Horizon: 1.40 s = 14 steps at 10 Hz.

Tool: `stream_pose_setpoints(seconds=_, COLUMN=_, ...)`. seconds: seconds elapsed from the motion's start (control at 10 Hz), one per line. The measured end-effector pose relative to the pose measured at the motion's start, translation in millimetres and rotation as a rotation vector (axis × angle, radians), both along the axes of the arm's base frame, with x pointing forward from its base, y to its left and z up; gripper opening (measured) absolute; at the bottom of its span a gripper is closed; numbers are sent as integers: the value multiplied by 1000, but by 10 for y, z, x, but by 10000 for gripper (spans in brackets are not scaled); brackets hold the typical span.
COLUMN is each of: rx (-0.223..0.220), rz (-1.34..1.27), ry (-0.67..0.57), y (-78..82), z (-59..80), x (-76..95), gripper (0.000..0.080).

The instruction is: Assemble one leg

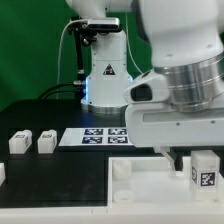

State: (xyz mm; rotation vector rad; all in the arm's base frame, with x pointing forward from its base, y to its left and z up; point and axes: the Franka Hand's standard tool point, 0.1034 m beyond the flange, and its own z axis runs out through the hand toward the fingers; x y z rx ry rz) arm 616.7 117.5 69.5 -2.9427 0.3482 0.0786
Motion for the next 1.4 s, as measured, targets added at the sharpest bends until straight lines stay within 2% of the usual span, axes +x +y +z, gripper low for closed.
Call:
stream_pose_setpoints(seconds=0.2, rx=-23, rz=250, ry=-118, y=-92, z=-22, x=81, gripper=649)
stream_pose_setpoints(seconds=0.3, rx=-21, rz=203, ry=-103, y=-85, z=-38, x=58, gripper=649)
stream_pose_setpoints(seconds=0.4, rx=-21, rz=204, ry=-104, y=-86, z=-38, x=60, gripper=534)
stream_pose_setpoints(seconds=0.5, rx=-21, rz=202, ry=-103, y=-87, z=-42, x=59, gripper=375)
stream_pose_setpoints(seconds=0.6, rx=-12, rz=82, ry=-83, y=-65, z=-42, x=57, gripper=375)
stream_pose_setpoints(seconds=0.7, rx=-12, rz=25, ry=-73, y=-63, z=-42, x=57, gripper=293)
stream_pose_setpoints(seconds=1.0, rx=-1, rz=-312, ry=-14, y=-28, z=-45, x=74, gripper=293)
stream_pose_setpoints(seconds=1.4, rx=79, rz=-850, ry=115, y=-26, z=-51, x=81, gripper=294)
